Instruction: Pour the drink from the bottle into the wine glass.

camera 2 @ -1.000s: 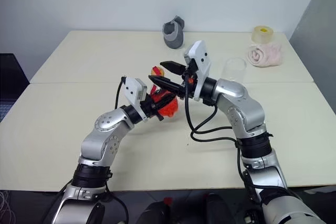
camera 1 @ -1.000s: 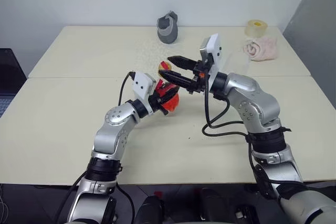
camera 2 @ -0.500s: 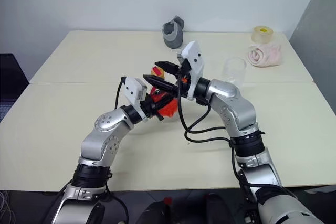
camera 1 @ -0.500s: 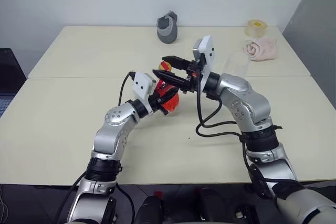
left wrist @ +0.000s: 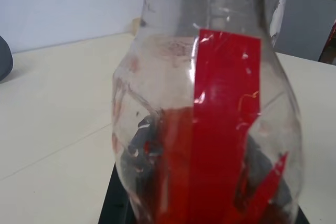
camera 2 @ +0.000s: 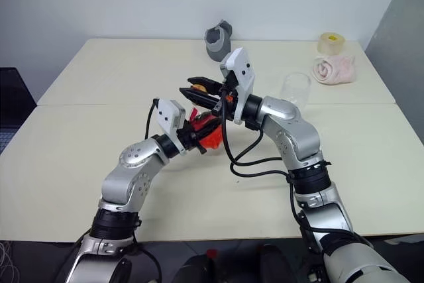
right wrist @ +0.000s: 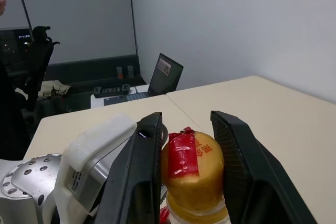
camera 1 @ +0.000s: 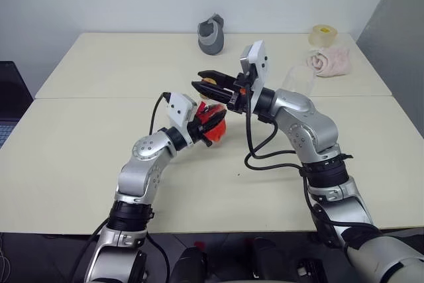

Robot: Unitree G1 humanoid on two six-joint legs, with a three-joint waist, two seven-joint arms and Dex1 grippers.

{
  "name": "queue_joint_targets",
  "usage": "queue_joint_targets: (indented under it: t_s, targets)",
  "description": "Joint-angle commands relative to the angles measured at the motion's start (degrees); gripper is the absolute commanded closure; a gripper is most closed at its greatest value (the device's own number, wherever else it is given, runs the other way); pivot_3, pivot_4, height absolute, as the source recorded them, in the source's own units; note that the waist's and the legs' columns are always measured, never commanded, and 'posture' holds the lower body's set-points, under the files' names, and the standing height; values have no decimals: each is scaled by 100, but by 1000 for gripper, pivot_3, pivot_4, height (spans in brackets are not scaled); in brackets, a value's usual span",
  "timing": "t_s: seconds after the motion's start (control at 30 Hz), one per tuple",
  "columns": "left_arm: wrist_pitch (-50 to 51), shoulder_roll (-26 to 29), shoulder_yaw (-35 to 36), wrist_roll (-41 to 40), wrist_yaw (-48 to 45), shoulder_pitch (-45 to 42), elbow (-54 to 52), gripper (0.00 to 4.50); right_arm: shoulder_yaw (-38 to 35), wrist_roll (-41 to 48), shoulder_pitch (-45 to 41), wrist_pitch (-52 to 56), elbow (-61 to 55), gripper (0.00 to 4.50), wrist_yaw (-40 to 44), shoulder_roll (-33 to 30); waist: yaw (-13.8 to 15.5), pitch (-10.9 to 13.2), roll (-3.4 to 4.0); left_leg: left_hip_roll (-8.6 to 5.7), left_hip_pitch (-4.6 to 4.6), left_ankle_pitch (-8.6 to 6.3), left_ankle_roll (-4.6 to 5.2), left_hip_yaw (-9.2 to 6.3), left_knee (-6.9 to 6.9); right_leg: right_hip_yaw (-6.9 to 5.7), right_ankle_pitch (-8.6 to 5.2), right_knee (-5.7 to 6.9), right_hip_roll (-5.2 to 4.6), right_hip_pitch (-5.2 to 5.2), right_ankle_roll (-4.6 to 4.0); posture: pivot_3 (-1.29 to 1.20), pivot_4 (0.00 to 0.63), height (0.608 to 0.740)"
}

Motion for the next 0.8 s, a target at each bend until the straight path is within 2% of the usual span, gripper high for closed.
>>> queue_joint_targets:
  t_s: [0.03,0.27,0.4,0.53,0.63,0.7,0.8]
  targets:
    - [-18,31,13,-91,-28,11,-424,3511,-202,100,-242,2,-268,3368,13,-109,0,0,0,0,0,0,0,0,0,0,0,0,0,0,0,0,150,740]
    - [138,305,55,-201,-211,471,-884,3511,-442,378,185,539,-1096,3368,199,-1008,10,0,0,0,-2,-1,1,0,0,0,0,-4,-2,1,0,0,150,740]
    - [292,508,88,-329,-314,902,-1303,3511,-634,616,838,972,-1877,3368,110,-1504,28,0,0,2,-2,-12,21,0,-1,1,0,-2,-3,2,0,0,150,740]
    - [354,625,90,-409,-351,1166,-1631,3511,-864,609,1959,1193,-2604,3368,-223,-1868,68,0,-1,3,-2,-13,23,-1,0,0,0,-4,-3,4,0,0,150,740]
    - [347,602,69,-411,-301,1141,-1653,3511,-1001,332,2996,1008,-2889,3368,-642,-1912,119,-1,-1,0,2,-13,24,1,2,-1,-1,-2,0,10,1,0,150,740]
    - [347,545,49,-395,-246,1065,-1592,3511,-957,-179,3601,568,-2845,3368,-1123,-1769,143,-1,-2,1,4,-13,24,0,2,-3,-1,-7,1,16,3,0,150,740]
    - [334,442,14,-361,-165,911,-1458,3511,-797,-828,4111,-20,-2505,3368,-1765,-1415,134,-1,-1,-1,6,-13,23,8,3,3,-1,-5,1,16,4,0,150,740]
